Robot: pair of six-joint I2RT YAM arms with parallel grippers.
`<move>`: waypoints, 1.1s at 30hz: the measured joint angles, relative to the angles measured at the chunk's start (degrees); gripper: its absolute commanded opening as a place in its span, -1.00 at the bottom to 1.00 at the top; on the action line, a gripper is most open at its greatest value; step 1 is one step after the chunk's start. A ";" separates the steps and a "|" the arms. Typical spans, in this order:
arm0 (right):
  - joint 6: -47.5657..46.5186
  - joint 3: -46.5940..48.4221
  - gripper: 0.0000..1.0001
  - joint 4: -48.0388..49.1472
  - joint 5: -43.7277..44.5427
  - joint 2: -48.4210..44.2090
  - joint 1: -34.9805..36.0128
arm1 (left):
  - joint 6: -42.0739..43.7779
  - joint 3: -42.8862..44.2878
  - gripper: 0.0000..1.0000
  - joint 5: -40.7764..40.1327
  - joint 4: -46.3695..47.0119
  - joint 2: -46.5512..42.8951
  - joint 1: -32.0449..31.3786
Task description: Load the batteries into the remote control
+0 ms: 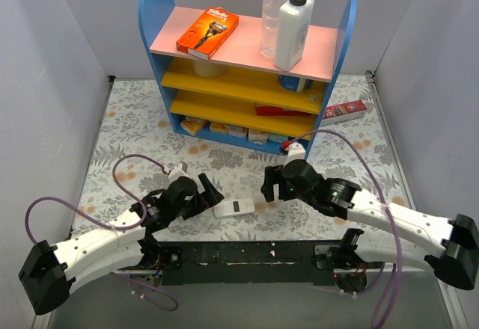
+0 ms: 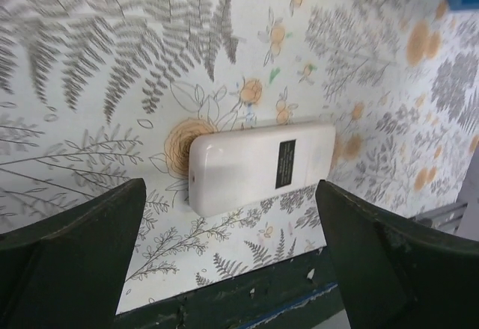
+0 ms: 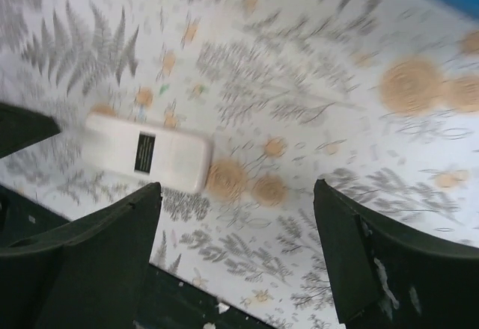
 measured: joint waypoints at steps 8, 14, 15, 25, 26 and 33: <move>-0.59 -0.72 0.88 -6.45 20.94 -25.90 0.00 | 5.62 15.65 0.96 -19.54 -14.08 -15.54 0.00; -3.26 -2.14 0.91 -8.48 29.59 -43.01 -0.13 | 14.45 20.85 0.96 -31.06 -14.67 -29.51 0.00; -3.76 -2.49 0.92 -8.96 30.62 -45.53 -0.22 | 16.37 20.83 0.96 -32.48 -14.56 -31.82 0.00; -6.99 -3.58 0.93 -11.56 35.95 -59.89 -0.31 | 25.90 20.48 0.96 -37.79 -11.52 -45.31 0.00; -7.08 -3.58 0.93 -11.69 36.15 -60.04 -0.31 | 26.34 20.31 0.96 -37.97 -11.23 -46.07 0.00; -7.41 -4.81 0.93 -13.25 36.89 -60.06 -0.31 | 27.69 18.64 0.96 -38.86 -10.12 -47.10 0.00</move>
